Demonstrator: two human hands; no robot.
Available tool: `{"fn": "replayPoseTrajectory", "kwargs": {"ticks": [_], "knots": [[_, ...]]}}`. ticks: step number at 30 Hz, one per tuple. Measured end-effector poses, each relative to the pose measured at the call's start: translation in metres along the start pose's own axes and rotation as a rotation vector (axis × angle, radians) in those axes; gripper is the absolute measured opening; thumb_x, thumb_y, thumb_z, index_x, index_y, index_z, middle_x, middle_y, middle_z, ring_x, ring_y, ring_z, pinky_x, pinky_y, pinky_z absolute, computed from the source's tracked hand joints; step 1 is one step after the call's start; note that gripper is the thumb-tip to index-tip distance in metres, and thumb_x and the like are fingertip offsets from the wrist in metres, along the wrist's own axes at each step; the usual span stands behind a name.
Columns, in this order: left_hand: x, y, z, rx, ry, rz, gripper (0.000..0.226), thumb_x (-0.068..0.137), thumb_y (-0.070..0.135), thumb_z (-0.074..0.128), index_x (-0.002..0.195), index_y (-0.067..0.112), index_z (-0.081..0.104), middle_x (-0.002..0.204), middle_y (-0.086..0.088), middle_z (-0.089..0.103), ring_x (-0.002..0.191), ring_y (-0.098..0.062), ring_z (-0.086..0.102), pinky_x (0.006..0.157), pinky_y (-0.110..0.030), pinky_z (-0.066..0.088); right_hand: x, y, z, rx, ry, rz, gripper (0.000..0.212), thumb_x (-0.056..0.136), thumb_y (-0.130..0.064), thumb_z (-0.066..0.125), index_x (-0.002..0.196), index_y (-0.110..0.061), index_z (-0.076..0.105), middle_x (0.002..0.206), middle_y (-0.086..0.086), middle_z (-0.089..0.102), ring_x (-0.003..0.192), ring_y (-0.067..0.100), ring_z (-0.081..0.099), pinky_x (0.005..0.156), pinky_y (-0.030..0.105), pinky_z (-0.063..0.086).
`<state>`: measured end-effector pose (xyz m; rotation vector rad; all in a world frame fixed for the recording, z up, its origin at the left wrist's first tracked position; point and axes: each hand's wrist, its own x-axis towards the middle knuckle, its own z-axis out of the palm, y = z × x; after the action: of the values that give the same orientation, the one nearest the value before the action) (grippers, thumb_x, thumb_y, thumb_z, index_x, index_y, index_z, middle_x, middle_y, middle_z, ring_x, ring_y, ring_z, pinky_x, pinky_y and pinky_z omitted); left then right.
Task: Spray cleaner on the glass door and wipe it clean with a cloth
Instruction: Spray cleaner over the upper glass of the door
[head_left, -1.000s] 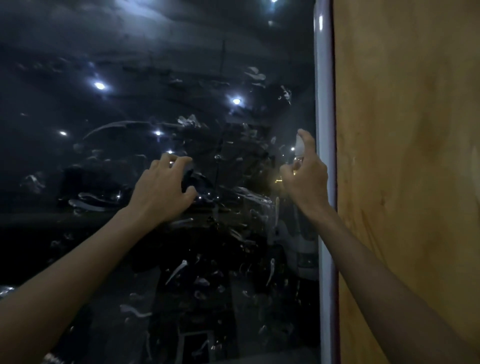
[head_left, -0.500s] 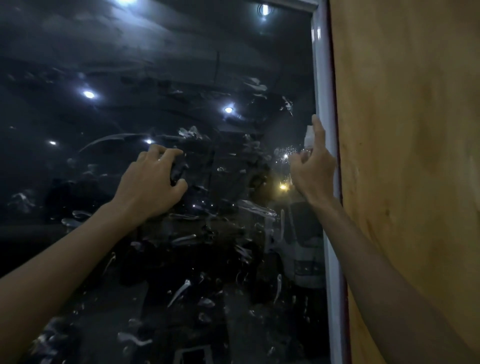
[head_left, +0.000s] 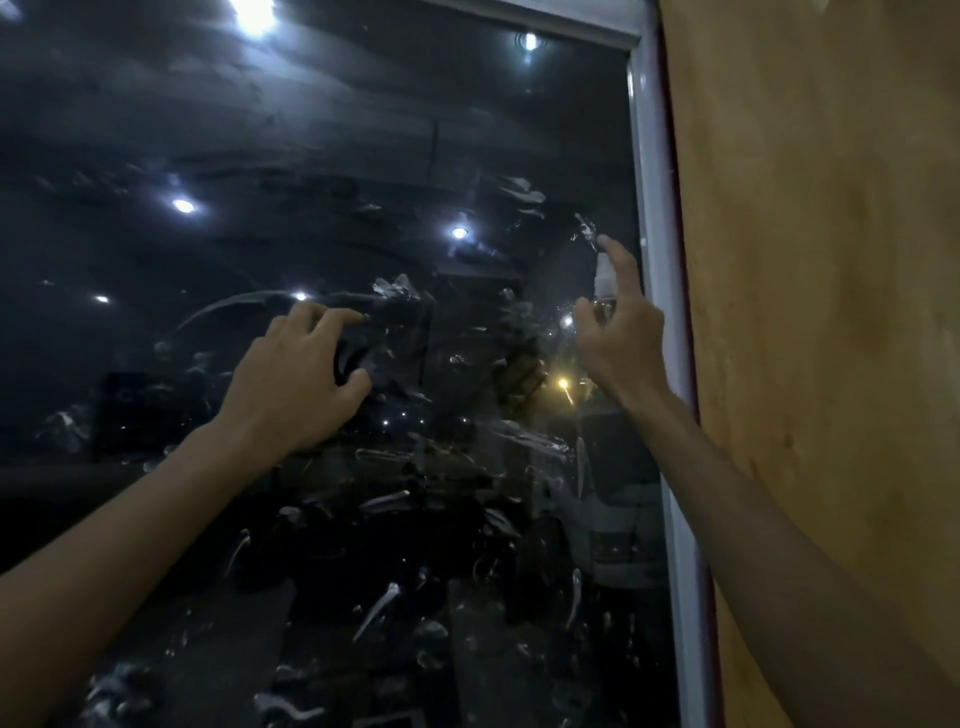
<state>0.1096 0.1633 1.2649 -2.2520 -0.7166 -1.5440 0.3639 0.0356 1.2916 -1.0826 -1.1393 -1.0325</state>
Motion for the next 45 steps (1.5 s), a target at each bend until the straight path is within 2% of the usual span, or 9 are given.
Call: {"fn": "replayPoseTrajectory", "kwargs": {"ticks": [4,8,12,19,24,30,33,37,45], "knots": [[-0.002,-0.008,-0.004,0.004,0.004,-0.010,0.057,0.085,0.029,0.061,0.137,0.014,0.045,0.134,-0.015,0.045,0.119,-0.034,0.046,0.094,-0.046,0.041,-0.002,-0.010,0.015,0.053,-0.015,-0.046,0.032,0.095,-0.006,0.050,0.126,-0.010,0.047,0.061,-0.004,0.045,0.044,0.005,0.044,0.041,0.013,0.035],[-0.005,-0.022,-0.010,0.018,0.003,-0.016,0.057,0.083,0.027,0.063,0.136,0.014,0.046,0.134,-0.015,0.045,0.120,-0.034,0.045,0.094,-0.046,0.041,-0.004,-0.024,0.024,0.092,0.006,-0.025,0.033,0.094,-0.007,0.049,0.126,-0.014,0.047,0.059,-0.002,0.046,0.044,0.007,0.041,0.041,0.027,0.039],[-0.007,-0.036,-0.015,0.023,0.005,-0.026,0.056,0.083,0.027,0.063,0.135,0.014,0.046,0.136,-0.015,0.045,0.122,-0.034,0.044,0.094,-0.047,0.041,-0.001,-0.043,0.038,0.084,-0.062,-0.076,0.045,0.096,-0.011,0.050,0.139,-0.021,0.040,0.063,0.002,0.052,0.047,0.010,0.046,0.042,0.020,0.039],[-0.011,-0.062,-0.022,0.036,0.025,-0.040,0.054,0.083,0.028,0.064,0.133,0.014,0.049,0.132,-0.014,0.047,0.117,-0.035,0.047,0.089,-0.046,0.043,-0.006,-0.069,0.075,0.097,-0.060,-0.100,0.031,0.094,-0.008,0.050,0.124,-0.013,0.051,0.053,-0.007,0.045,0.045,0.005,0.047,0.042,0.011,0.030],[-0.016,-0.086,-0.030,0.054,0.022,-0.052,0.055,0.083,0.028,0.063,0.134,0.015,0.048,0.132,-0.014,0.047,0.116,-0.032,0.048,0.091,-0.043,0.043,-0.010,-0.089,0.101,0.076,-0.175,-0.112,0.047,0.096,-0.010,0.047,0.141,-0.021,0.040,0.053,-0.005,0.045,0.041,0.005,0.039,0.042,0.014,0.036],[-0.022,-0.110,-0.038,0.071,0.014,-0.066,0.055,0.085,0.029,0.062,0.136,0.016,0.045,0.133,-0.012,0.046,0.117,-0.028,0.047,0.091,-0.039,0.041,-0.019,-0.112,0.128,0.141,-0.167,-0.123,0.031,0.095,-0.007,0.048,0.125,-0.014,0.051,0.052,-0.003,0.045,0.044,0.006,0.047,0.041,0.011,0.031],[-0.025,-0.123,-0.043,0.084,0.027,-0.074,0.055,0.083,0.028,0.063,0.135,0.016,0.047,0.132,-0.013,0.047,0.116,-0.030,0.048,0.090,-0.042,0.042,-0.026,-0.125,0.142,0.174,-0.161,-0.128,0.032,0.095,-0.006,0.050,0.126,-0.013,0.052,0.055,-0.002,0.047,0.047,0.001,0.049,0.042,0.008,0.032],[-0.026,-0.137,-0.051,0.095,0.043,-0.074,0.054,0.083,0.028,0.063,0.134,0.016,0.048,0.132,-0.013,0.047,0.118,-0.031,0.047,0.092,-0.043,0.041,-0.033,-0.142,0.162,0.150,-0.217,-0.162,0.044,0.095,-0.012,0.050,0.137,-0.021,0.045,0.055,-0.008,0.046,0.046,0.005,0.045,0.049,0.012,0.034],[-0.029,-0.162,-0.062,0.122,0.051,-0.083,0.056,0.083,0.028,0.063,0.135,0.015,0.047,0.133,-0.015,0.046,0.119,-0.033,0.046,0.095,-0.045,0.041,-0.055,-0.170,0.192,0.196,-0.357,-0.214,0.035,0.093,-0.011,0.049,0.127,-0.020,0.048,0.060,0.006,0.053,0.051,0.018,0.048,0.052,0.029,0.039]]}}
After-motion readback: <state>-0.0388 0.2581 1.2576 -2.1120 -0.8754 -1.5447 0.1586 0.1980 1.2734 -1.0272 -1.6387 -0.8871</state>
